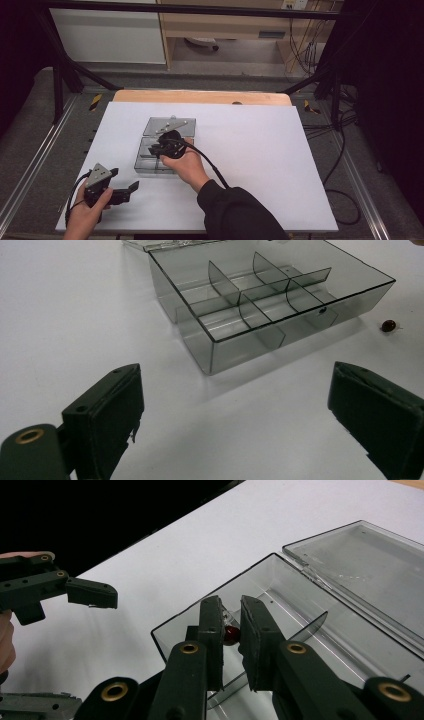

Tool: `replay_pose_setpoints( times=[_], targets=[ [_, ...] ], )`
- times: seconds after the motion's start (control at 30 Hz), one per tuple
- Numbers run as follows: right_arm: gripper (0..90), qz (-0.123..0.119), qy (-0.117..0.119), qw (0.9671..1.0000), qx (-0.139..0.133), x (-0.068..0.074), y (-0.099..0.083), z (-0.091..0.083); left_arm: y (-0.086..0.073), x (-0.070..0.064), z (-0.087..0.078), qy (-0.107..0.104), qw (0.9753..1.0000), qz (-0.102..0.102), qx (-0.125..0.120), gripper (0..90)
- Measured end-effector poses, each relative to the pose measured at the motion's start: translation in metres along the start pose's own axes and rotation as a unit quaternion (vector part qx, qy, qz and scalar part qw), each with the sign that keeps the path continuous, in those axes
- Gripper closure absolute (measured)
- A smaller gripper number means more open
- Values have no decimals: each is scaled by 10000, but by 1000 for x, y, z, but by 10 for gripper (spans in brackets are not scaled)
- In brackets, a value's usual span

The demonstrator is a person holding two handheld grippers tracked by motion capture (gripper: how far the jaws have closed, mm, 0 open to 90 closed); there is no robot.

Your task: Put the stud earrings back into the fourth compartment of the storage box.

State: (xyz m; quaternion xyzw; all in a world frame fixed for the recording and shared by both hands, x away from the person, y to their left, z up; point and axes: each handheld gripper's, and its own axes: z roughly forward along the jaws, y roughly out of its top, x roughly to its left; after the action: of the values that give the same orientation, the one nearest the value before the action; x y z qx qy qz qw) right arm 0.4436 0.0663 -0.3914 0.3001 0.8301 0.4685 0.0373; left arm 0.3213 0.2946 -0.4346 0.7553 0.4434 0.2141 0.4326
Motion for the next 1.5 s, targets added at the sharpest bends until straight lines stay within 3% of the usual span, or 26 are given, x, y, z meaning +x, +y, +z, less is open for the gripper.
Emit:
replay_pose_setpoints(
  times=[1.23, 1.33, 1.37, 1.5],
  targets=[
    [799, -49, 116, 9994, 322, 8, -6, 17, 0, 0, 0, -10, 10000, 15, 36, 79],
    [782, -27, 103, 9994, 330, 9, -6, 18, 0, 0, 0, -3, 10000, 33, 49, 79],
    [696, 48, 79, 9994, 329, 9, -6, 18, -1, 0, 1, -25, 10000, 25, 56, 79],
    [684, -20, 57, 9996, 261, 10, -5, 10, -1, 0, 0, -24, 10000, 20, 53, 79]
  ],
)
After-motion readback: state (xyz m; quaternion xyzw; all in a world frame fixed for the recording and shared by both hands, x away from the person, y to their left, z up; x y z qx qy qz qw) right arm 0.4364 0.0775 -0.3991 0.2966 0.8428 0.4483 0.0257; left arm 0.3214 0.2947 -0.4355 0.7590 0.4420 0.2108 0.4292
